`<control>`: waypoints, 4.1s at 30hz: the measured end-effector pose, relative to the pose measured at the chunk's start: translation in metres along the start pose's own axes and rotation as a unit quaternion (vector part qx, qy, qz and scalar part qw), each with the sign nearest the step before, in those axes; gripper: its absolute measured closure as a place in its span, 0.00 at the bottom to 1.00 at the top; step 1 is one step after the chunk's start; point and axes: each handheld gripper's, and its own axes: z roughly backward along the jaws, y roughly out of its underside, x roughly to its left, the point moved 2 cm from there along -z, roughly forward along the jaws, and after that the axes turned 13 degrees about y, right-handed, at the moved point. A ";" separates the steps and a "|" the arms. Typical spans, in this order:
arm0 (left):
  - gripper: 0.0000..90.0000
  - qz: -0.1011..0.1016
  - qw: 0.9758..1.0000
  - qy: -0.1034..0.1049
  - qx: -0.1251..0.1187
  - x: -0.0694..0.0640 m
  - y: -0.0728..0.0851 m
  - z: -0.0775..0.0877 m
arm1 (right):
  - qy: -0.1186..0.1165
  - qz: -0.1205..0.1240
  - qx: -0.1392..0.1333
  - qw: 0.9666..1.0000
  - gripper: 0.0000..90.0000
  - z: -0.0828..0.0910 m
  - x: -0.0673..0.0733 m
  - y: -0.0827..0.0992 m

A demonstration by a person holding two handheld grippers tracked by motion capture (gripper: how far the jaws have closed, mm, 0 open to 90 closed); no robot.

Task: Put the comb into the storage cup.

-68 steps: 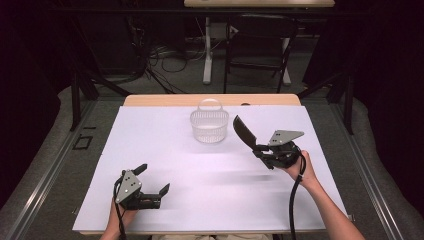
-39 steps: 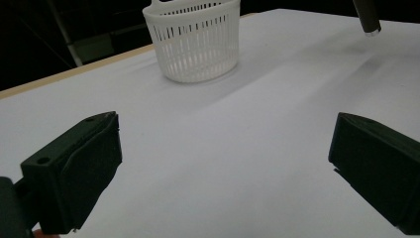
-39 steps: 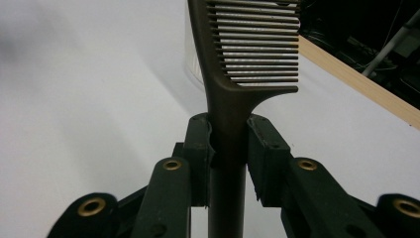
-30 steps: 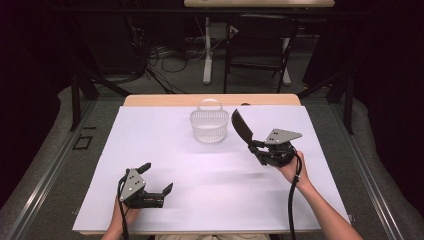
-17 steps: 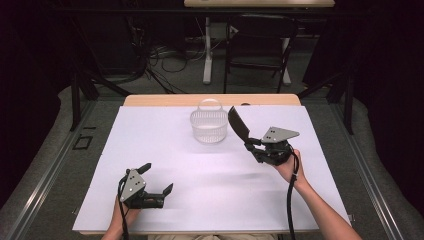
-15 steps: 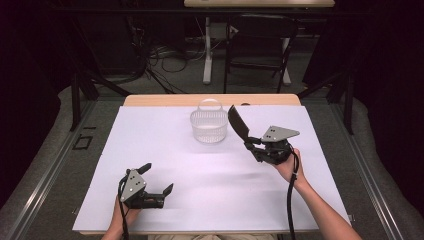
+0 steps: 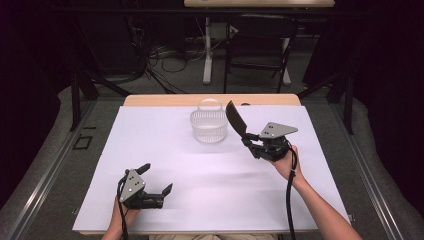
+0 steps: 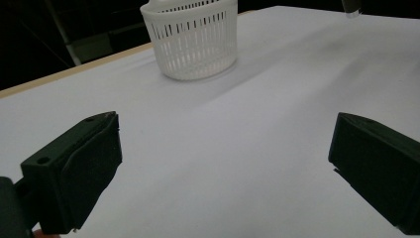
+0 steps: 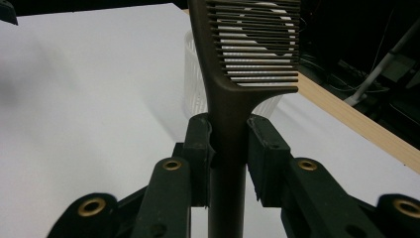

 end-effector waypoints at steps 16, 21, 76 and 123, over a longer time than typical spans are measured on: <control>0.00 0.003 1.000 -0.003 -0.001 0.001 0.000 0.000 | -0.002 -0.005 -0.001 1.000 0.81 -0.013 0.000 -0.015; 0.00 0.004 1.000 -0.003 -0.001 0.002 0.000 0.000 | -0.001 -0.008 -0.006 1.000 0.81 -0.014 -0.001 -0.019; 0.00 0.004 1.000 -0.002 0.000 0.001 0.000 0.001 | 0.015 -0.019 -0.035 0.999 0.81 -0.034 -0.010 -0.060; 0.00 0.003 1.000 -0.001 -0.002 0.001 0.000 0.001 | 0.024 -0.029 -0.047 0.998 0.81 -0.056 -0.015 -0.083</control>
